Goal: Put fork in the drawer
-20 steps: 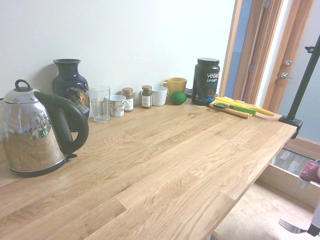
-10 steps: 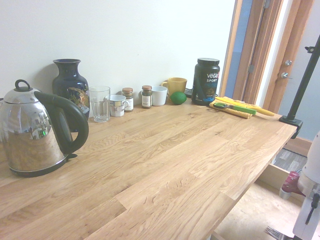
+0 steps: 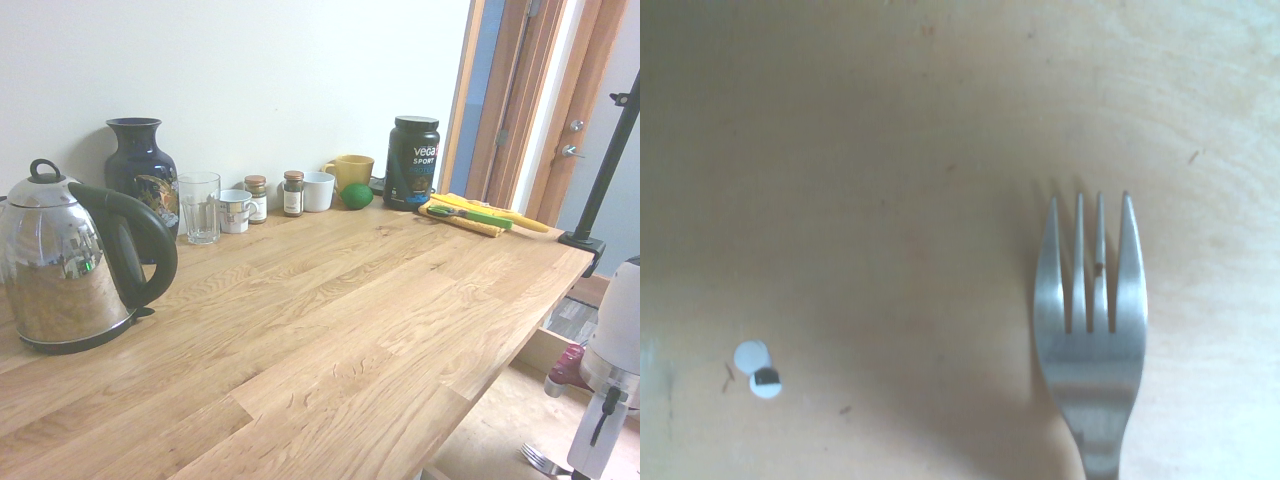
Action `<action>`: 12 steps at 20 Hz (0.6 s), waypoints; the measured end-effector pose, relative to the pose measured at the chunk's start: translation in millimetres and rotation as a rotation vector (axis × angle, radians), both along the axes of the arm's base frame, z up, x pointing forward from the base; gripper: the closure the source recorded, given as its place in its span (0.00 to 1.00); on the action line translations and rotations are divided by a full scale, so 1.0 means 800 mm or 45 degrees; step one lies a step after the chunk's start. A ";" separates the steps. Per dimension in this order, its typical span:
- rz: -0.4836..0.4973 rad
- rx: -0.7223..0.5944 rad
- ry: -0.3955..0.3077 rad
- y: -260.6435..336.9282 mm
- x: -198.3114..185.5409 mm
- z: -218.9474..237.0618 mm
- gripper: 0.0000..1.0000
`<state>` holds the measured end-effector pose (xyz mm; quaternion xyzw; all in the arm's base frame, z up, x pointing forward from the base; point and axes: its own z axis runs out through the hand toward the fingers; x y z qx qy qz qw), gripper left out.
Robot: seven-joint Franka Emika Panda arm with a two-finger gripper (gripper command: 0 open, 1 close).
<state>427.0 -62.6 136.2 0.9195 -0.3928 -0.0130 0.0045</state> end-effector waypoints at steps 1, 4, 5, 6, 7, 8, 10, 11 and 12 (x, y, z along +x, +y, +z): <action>0.000 0.001 0.000 0.001 0.001 -0.001 0.00; 0.005 0.001 0.000 0.005 0.005 -0.001 0.00; 0.006 0.001 0.000 0.006 0.005 -0.001 0.00; 0.007 0.001 0.000 0.006 0.006 -0.001 0.00; 0.006 0.001 0.000 0.006 0.006 -0.001 0.00; 0.006 0.000 0.000 0.005 0.006 -0.001 0.00; 0.003 0.000 -0.003 0.005 0.006 0.000 0.00; 0.003 -0.002 -0.007 0.004 0.006 0.002 0.00; 0.001 -0.003 -0.012 0.003 0.007 0.004 0.00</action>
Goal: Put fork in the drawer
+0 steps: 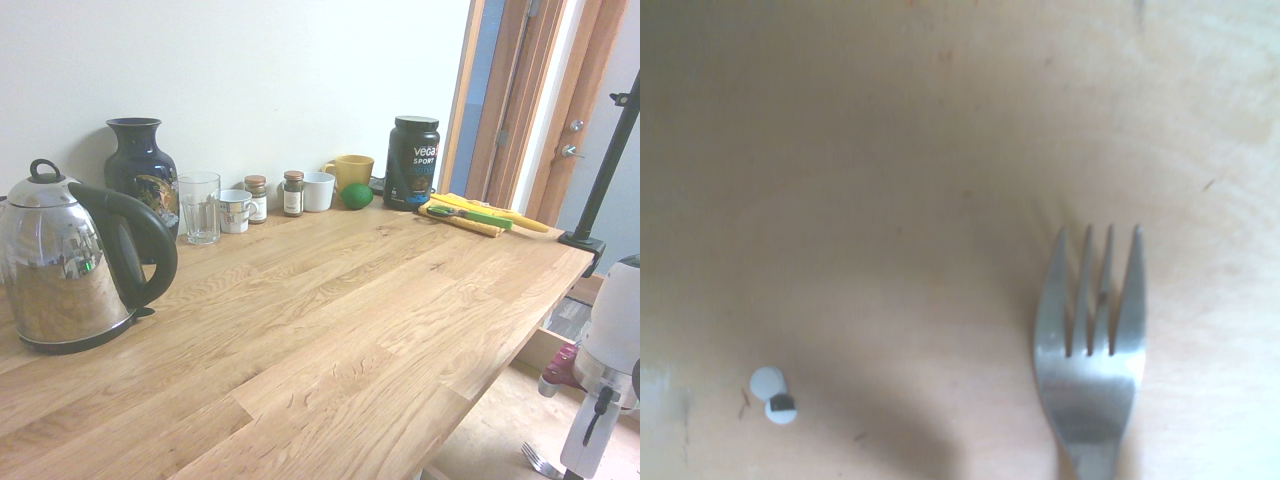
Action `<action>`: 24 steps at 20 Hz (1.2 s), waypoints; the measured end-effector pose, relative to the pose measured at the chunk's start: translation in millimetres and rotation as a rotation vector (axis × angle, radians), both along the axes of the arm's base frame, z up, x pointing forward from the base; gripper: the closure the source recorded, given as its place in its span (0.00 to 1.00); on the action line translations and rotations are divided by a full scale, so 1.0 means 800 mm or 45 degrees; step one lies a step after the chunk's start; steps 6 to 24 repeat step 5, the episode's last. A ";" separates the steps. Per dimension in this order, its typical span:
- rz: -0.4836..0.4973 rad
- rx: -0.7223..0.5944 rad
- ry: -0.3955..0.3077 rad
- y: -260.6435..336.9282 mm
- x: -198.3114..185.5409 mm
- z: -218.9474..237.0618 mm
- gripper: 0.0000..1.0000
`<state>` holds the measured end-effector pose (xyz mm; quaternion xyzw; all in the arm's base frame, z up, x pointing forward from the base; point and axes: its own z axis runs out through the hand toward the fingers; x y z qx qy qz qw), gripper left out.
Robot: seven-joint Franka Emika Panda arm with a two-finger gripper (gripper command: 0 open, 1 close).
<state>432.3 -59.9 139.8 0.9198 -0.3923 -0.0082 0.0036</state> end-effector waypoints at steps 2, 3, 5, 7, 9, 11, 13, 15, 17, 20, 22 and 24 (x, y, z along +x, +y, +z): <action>-0.002 -0.001 -0.010 0.000 -0.004 0.007 0.00; -0.003 -0.001 -0.016 0.000 -0.008 0.012 0.00; -0.007 0.001 -0.023 0.002 -0.023 0.021 0.00; -0.007 0.001 -0.023 0.002 -0.023 0.021 0.00; -0.007 0.001 -0.023 0.002 -0.023 0.021 0.00; -0.007 0.001 -0.023 0.002 -0.023 0.021 0.00; -0.007 0.001 -0.023 0.002 -0.023 0.021 0.00; -0.007 0.001 -0.023 0.002 -0.023 0.021 0.00; -0.007 0.001 -0.023 0.002 -0.023 0.021 0.00; -0.007 0.001 -0.023 0.002 -0.023 0.021 0.00; -0.007 0.001 -0.023 0.002 -0.023 0.021 0.00; -0.007 0.001 -0.023 0.002 -0.023 0.021 0.00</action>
